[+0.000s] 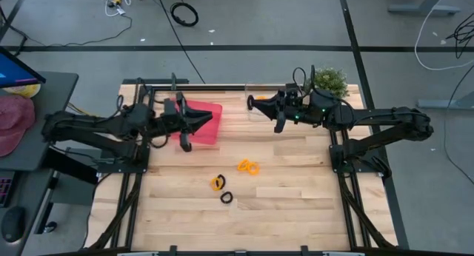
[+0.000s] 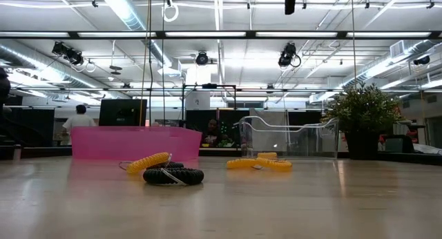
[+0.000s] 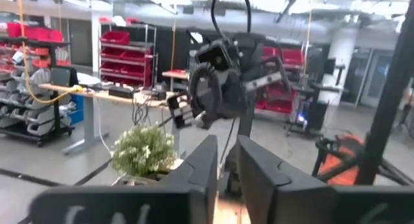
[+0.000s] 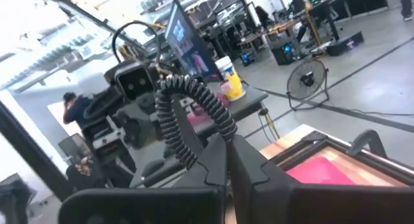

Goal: Sort spring keychains
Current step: Put the black spring keychain into the pink bin

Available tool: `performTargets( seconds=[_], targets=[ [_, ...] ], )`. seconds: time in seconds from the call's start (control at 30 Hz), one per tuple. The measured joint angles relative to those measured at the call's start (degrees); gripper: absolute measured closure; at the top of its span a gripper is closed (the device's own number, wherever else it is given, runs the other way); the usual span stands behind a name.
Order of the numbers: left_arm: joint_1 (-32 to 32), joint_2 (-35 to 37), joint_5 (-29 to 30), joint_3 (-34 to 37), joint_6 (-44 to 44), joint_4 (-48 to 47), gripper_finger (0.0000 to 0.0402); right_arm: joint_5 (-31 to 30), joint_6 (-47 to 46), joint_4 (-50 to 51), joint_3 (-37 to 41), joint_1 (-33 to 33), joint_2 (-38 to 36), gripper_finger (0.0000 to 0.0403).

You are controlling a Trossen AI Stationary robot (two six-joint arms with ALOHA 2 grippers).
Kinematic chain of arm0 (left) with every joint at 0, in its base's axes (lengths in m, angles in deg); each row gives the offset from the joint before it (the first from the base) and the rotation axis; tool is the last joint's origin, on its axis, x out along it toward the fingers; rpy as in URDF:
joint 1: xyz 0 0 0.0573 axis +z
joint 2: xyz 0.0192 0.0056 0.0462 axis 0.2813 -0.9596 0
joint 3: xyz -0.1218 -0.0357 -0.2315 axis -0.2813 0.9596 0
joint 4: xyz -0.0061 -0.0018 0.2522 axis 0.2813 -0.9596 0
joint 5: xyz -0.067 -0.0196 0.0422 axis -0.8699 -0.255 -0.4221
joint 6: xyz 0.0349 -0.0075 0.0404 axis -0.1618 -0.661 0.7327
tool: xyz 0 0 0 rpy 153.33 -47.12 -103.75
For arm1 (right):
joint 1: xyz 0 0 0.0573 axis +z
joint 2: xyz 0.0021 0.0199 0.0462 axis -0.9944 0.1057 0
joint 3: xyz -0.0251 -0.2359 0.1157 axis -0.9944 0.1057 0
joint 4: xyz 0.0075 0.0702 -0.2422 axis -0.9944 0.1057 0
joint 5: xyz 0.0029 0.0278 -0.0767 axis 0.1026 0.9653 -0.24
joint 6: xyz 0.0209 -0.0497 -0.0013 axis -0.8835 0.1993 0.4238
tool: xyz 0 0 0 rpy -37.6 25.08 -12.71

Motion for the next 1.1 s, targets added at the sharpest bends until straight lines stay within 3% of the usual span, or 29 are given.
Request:
performTargets(
  seconds=[0.5,0.83,1.1],
  targets=[
    [3.3,-10.0,-2.4,0.0,-0.5,19.6,0.0229,4.1,-4.5,-10.8,0.0,0.0,0.0,0.0403],
    [5.5,-14.5,-9.0,0.0,-6.8,27.5,0.0214,8.1,-6.8,-18.7,0.0,0.0,4.4,0.0403],
    [5.8,-17.2,-9.9,0.0,-8.0,29.7,0.0213,8.2,-10.7,-27.0,0.0,0.0,10.1,0.0403]
  ],
)
